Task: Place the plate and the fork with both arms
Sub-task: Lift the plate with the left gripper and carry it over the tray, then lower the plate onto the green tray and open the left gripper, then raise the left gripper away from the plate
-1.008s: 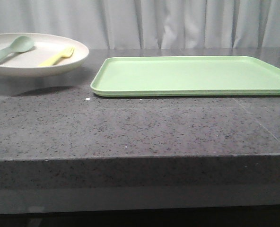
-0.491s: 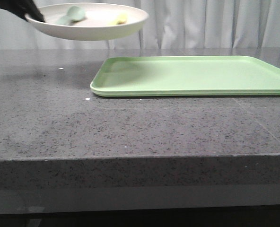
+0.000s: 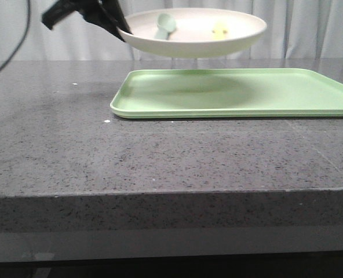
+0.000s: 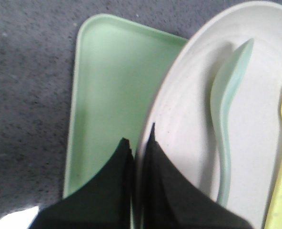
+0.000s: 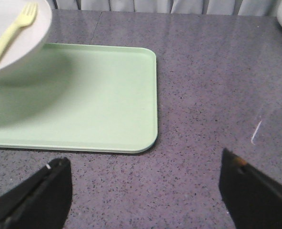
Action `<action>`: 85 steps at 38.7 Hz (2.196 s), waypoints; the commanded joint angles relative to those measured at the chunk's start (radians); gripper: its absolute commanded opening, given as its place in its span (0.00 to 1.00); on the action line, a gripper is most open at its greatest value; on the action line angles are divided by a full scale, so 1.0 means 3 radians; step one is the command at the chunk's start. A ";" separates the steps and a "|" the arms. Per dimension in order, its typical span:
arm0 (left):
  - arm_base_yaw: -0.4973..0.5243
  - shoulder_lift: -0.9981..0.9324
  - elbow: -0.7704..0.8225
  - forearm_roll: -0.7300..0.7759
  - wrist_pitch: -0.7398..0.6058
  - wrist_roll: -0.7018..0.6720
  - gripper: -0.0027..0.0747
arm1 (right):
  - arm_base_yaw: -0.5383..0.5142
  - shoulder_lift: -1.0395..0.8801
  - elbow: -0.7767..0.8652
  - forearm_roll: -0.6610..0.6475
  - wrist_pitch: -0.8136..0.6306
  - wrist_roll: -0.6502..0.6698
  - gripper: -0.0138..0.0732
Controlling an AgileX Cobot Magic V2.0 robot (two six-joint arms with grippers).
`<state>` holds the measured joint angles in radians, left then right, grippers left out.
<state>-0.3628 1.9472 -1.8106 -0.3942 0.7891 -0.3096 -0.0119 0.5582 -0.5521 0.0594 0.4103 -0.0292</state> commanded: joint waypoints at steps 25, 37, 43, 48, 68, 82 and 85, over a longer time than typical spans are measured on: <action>-0.0473 0.0340 -0.0469 0.0791 -0.0338 -0.1261 0.01 | -0.0014 0.0026 -0.0111 -0.0030 -0.0277 -0.0018 0.90; -0.0473 0.0373 -0.0469 0.0852 -0.0358 -0.1261 0.02 | -0.0014 0.0026 -0.0111 -0.0030 -0.0277 -0.0018 0.90; -0.0473 0.0373 -0.0469 0.0853 -0.0336 -0.1242 0.14 | -0.0014 0.0026 -0.0111 -0.0030 -0.0277 -0.0018 0.90; -0.0473 0.0373 -0.0469 0.0853 -0.0304 -0.1226 0.37 | -0.0014 0.0026 -0.0111 -0.0030 -0.0277 -0.0018 0.90; -0.0473 -0.0241 -0.0469 0.1208 0.0265 -0.0090 0.45 | -0.0014 0.0026 -0.0111 -0.0030 -0.0277 -0.0018 0.90; -0.0473 -0.1258 0.0091 0.1824 0.0658 0.0213 0.37 | -0.0014 0.0026 -0.0111 -0.0030 -0.0277 -0.0018 0.90; -0.0473 -0.1511 0.0376 0.1829 0.0623 0.0330 0.37 | -0.0014 0.0026 -0.0111 -0.0010 -0.0278 -0.0013 0.90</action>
<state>-0.4955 1.6048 -1.7428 0.1401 1.0327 -0.2482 -0.0119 0.5582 -0.5521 0.0594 0.4103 -0.0292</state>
